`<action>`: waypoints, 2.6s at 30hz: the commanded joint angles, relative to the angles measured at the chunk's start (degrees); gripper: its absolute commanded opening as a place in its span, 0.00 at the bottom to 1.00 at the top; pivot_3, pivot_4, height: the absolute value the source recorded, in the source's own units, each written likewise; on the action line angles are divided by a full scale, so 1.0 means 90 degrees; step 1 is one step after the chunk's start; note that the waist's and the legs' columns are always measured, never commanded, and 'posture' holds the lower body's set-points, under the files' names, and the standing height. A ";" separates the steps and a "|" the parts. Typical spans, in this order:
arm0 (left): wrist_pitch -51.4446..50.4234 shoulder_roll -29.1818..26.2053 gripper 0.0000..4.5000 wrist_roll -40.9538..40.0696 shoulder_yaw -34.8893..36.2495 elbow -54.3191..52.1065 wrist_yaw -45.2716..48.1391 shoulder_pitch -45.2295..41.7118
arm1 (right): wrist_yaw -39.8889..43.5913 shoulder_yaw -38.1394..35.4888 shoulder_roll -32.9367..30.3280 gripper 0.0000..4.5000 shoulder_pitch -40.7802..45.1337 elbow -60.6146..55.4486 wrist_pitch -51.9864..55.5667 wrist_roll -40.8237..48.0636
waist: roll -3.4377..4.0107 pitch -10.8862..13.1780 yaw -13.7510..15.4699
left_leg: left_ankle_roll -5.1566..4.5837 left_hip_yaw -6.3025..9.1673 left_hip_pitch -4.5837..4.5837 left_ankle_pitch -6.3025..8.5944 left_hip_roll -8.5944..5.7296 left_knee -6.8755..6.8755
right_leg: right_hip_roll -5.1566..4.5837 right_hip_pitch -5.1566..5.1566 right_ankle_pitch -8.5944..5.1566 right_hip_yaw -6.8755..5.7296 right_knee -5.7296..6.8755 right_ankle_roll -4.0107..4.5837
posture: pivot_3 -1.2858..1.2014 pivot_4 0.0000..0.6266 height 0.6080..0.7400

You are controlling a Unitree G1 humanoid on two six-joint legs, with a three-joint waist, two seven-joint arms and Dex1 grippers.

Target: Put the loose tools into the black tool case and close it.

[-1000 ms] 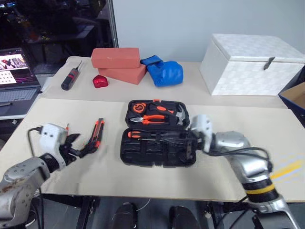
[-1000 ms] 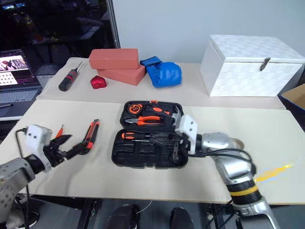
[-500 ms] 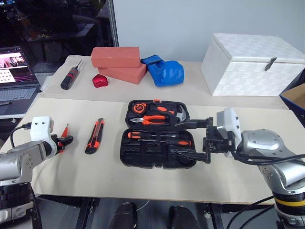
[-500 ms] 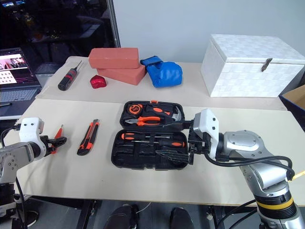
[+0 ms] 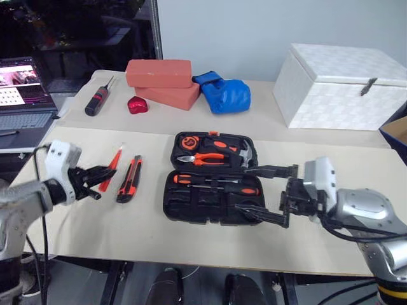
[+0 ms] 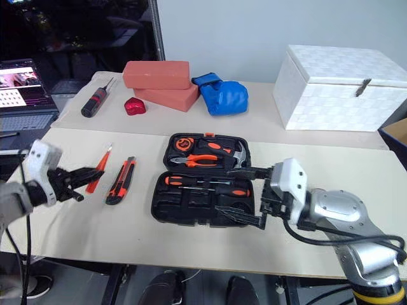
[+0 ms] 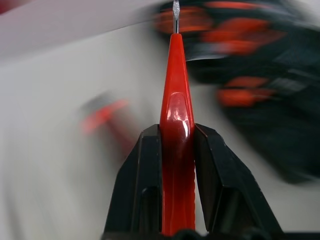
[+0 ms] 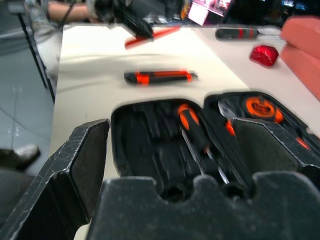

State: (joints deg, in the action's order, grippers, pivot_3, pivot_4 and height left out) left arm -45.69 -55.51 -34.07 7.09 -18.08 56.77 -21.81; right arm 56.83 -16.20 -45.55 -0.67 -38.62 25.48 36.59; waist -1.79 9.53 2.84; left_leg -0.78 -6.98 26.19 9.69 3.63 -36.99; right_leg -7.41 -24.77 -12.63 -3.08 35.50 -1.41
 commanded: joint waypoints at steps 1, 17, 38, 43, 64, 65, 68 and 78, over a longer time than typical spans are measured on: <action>0.0567 0.0324 0.15 0.0603 -0.1574 0.0203 0.0853 -0.0990 | 0.0284 -0.1061 -0.0263 1.00 -0.0596 -0.0497 -0.0093 0.0359 | 0.0007 -0.0001 0.0011 | -0.0001 -0.0003 0.0000 0.0000 0.0005 0.0000 | 0.0001 0.0030 0.0006 0.0001 -0.0008 -0.0002 | 0.52 0.24 1.00; 0.2610 0.1746 0.15 0.3674 -0.4350 0.2848 0.1833 -0.2871 | 0.0037 -0.2453 -0.0539 1.00 -0.1869 -0.1215 0.0195 0.0729 | 0.0002 0.0001 -0.0073 | -0.0073 0.0062 0.0000 -0.0029 0.0014 -0.0035 | 0.0050 0.0061 0.0005 0.0020 -0.0016 -0.0096 | 0.52 0.24 1.00; 0.0363 0.2081 0.38 0.1760 -0.2216 0.1965 0.2032 -0.2527 | -0.0245 -0.2090 -0.0452 1.00 -0.1825 -0.1164 0.0051 0.0741 | 0.0002 0.0001 -0.0084 | -0.0079 0.0079 0.0000 -0.0027 0.0019 -0.0093 | 0.0051 0.0062 -0.0029 0.0030 0.0049 -0.0059 | 0.52 0.24 1.00; 0.0556 0.2659 0.00 0.1783 -0.1845 0.1715 0.0931 -0.1773 | -0.0328 -0.1827 -0.0384 1.00 -0.1606 -0.1030 0.0023 0.0703 | 0.0003 0.0001 -0.0085 | -0.0080 0.0079 -0.0007 -0.0028 0.0014 -0.0095 | 0.0050 0.0071 -0.0028 0.0035 0.0050 -0.0063 | 0.52 0.24 1.00; -0.1266 0.2982 0.48 0.1760 0.0743 -0.0220 -0.2862 -0.0296 | -0.0041 -0.0847 -0.0369 1.00 -0.0718 -0.0440 -0.0292 0.0616 | 0.0007 -0.0017 -0.0267 | -0.0083 0.0079 -0.0030 -0.0028 0.0013 -0.0096 | 0.0053 0.0075 -0.0016 0.0061 0.0063 -0.0080 | 0.52 0.24 1.00; -0.1436 0.2983 0.57 0.1830 0.0813 -0.0271 -0.3112 -0.0258 | -0.0011 -0.0796 -0.0375 1.00 -0.0657 -0.0394 -0.0307 0.0614 | 0.0007 -0.0017 -0.0262 | -0.0083 0.0077 -0.0035 -0.0028 0.0013 -0.0095 | 0.0053 0.0079 -0.0009 0.0063 0.0063 -0.0095 | 0.52 0.24 1.00; -0.1762 0.3202 0.81 0.2221 0.0767 -0.0361 -0.4032 -0.0313 | 0.0083 -0.0633 -0.0406 1.00 -0.0459 -0.0213 -0.0357 0.0582 | -0.0002 -0.0012 -0.0194 | -0.0082 0.0077 -0.0032 -0.0028 0.0010 -0.0095 | 0.0053 0.0079 -0.0004 0.0059 0.0062 -0.0103 | 0.52 0.24 1.00; -0.2704 0.3923 0.76 0.2694 0.0521 0.0379 -0.5281 -0.0245 | 0.0178 -0.0603 -0.0463 1.00 -0.0240 -0.0027 -0.0366 0.0501 | -0.0003 -0.0012 -0.0148 | -0.0059 0.0079 -0.0017 -0.0014 -0.0009 -0.0095 | 0.0052 0.0074 -0.0001 0.0078 0.0061 -0.0080 | 0.52 0.24 1.00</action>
State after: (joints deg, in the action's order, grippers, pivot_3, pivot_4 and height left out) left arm -70.12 -20.48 -10.12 11.25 -15.43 9.70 -24.04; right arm 58.46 -20.45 -49.06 -3.00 -38.06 23.57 41.26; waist -1.82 9.42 1.50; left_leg -1.31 -6.28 26.01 9.57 3.56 -37.84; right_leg -6.94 -24.09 -12.61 -2.38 36.05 -2.12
